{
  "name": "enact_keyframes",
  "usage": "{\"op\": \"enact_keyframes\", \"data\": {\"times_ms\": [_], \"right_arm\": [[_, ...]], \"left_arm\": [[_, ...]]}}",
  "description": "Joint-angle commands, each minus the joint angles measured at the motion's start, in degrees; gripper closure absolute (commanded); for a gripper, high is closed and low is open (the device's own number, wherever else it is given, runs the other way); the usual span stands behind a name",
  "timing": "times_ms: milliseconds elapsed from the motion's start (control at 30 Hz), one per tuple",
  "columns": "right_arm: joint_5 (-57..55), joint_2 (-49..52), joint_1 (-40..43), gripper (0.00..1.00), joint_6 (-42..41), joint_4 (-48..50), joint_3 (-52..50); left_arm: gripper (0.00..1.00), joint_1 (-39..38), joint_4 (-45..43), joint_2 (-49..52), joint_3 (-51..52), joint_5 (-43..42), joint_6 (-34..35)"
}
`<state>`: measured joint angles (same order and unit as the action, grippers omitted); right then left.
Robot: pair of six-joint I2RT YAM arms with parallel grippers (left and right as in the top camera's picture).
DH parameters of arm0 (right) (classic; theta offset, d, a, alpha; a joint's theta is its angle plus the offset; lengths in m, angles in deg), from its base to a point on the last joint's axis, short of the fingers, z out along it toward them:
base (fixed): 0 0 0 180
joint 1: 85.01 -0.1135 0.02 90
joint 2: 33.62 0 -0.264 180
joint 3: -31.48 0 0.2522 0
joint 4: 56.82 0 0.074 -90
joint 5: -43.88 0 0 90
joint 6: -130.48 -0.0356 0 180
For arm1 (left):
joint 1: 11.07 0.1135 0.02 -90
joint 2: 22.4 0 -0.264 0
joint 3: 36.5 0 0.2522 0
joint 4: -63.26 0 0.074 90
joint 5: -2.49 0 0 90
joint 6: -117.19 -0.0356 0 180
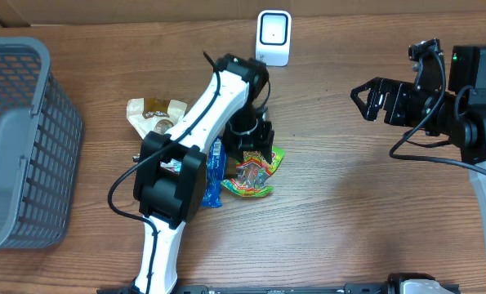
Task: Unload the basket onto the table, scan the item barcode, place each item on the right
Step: 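Place the Haribo bag on the table right of the blue pack, then grasp the Haribo bag with the right gripper and lift it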
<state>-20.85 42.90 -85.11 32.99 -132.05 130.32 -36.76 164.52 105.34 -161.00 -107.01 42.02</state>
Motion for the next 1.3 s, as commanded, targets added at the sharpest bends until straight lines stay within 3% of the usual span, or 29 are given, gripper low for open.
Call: {"op": "enact_keyframes", "data": {"times_ms": [0,133,300,467,600,633,667,700,900,1267], "right_arm": [[0.33,0.02,-0.22,0.0,-0.02,0.5,1.14],[0.42,0.13,-0.22,0.0,-0.26,0.46,1.14],[0.63,1.4,-0.85,0.0,-5.07,0.7,0.44],[2.69,5.03,-5.51,0.08,-9.33,1.57,0.44],[2.16,9.44,-11.82,0.14,-12.7,2.93,0.44],[0.9,10.86,-13.77,0.16,-14.21,3.13,0.44],[-0.52,12.09,-15.45,0.17,-15.63,3.28,0.44],[-2.4,13.46,-17.4,0.18,-17.4,3.34,0.44],[-8.26,20.59,-25.53,0.27,-24.52,5.05,0.44],[-10.73,33.64,-34.27,0.29,-27.58,8.72,0.44]], "left_arm": [[0.41,1.53,3.41,-0.94,-9.75,1.03,-1.53],[0.41,4.52,9.33,-1.29,-25.53,4.87,-1.51],[0.38,10.64,9.31,-4.44,-43.28,3.96,1.09],[0.37,17.09,9.29,-10.05,-53.53,3.28,1.03],[0.35,20.13,9.29,-15.74,-54.82,6.1,0.57],[0.27,20.22,9.29,-17.07,-54.82,7.98,0.57],[0.06,20.2,9.29,-18.03,-54.82,9.42,0.59],[0.0,20.17,9.29,-18.93,-54.82,10.8,0.61],[0.0,20.0,9.29,-20.22,-54.71,11.13,0.59],[0.0,20.0,9.29,-20.2,-52.02,10.99,0.59]]}}
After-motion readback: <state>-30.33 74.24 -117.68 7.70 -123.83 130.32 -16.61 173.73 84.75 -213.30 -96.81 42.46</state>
